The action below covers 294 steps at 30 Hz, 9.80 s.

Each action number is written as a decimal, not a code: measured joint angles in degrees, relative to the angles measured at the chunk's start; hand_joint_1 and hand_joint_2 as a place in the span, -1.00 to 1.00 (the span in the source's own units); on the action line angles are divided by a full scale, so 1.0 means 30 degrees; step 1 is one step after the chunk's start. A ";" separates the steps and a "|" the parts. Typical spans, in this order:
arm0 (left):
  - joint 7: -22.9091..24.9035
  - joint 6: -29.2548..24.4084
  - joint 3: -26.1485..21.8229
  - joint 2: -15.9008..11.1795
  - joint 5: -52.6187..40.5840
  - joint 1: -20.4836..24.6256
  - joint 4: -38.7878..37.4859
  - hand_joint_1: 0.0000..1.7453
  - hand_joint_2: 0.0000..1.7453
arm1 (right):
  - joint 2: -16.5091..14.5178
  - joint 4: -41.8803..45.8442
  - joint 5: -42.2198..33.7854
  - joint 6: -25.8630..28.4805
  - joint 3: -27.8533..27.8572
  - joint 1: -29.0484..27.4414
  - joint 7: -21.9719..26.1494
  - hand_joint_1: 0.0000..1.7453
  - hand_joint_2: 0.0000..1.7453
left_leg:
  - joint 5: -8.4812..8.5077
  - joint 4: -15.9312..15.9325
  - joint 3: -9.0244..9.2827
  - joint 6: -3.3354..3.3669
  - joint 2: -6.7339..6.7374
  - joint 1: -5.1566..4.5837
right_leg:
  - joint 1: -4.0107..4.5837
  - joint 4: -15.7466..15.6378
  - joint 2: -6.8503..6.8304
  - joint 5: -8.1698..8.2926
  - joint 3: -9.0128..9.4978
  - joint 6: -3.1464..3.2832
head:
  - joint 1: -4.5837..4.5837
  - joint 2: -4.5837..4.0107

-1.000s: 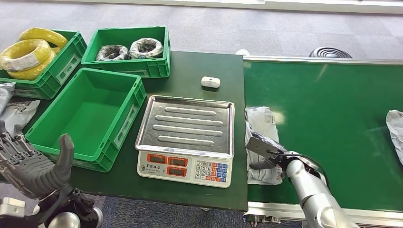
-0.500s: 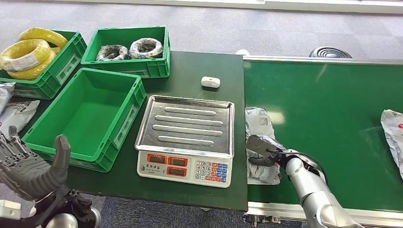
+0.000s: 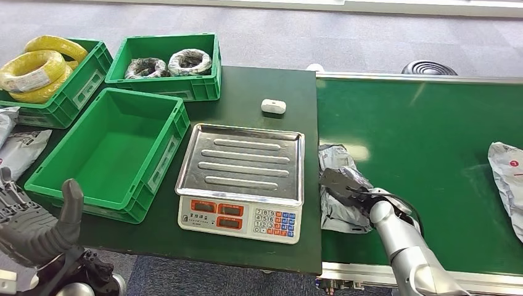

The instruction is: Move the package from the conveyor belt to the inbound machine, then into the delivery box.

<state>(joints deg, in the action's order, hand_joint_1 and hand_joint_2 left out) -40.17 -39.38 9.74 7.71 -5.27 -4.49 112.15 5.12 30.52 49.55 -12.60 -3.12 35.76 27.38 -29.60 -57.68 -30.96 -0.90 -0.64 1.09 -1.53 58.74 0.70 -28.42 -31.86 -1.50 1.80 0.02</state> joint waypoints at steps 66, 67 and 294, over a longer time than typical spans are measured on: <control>0.0000 0.0401 0.1977 0.0672 0.1503 0.0679 -0.3140 -1.00 1.00 | -0.4978 1.2491 -0.0287 1.2392 -0.5641 -0.5042 -0.2104 1.00 1.00 | 0.0098 0.0011 -0.0057 -0.0015 0.0001 0.0007 | 0.0008 -0.0003 -0.0002 0.0066 -0.0057 0.0017 | 0.0000 0.0000; 0.0000 0.0397 0.1982 0.0672 0.1503 0.0661 -0.3140 -1.00 1.00 | -0.4996 1.2368 -0.0291 1.2414 -0.5637 -0.5041 -0.2102 1.00 1.00 | 0.0098 0.0011 -0.0057 -0.0015 0.0001 0.0007 | 0.0008 -0.0003 -0.0002 0.0066 -0.0059 0.0017 | 0.0000 0.0000; 0.5045 -0.0053 -0.8388 0.1093 -1.8147 1.9561 -1.8216 0.95 1.00 | -0.5537 1.7148 -0.7180 1.4917 -0.1082 -0.9555 -0.0450 -1.00 -1.00 | 0.0187 -0.0009 -0.0167 0.0030 0.0043 -0.0001 | -0.0005 -0.0021 0.0035 0.0180 -0.0153 -0.0031 | 0.0000 0.0000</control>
<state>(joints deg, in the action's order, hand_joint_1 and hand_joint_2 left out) -25.04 -39.54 -15.42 10.99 -59.72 54.20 57.50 -11.49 81.96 28.02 32.15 -6.37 7.10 26.03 -29.04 -57.70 -31.47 -0.81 -0.51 1.09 -1.55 58.67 0.81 -27.88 -32.32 -1.60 1.80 0.02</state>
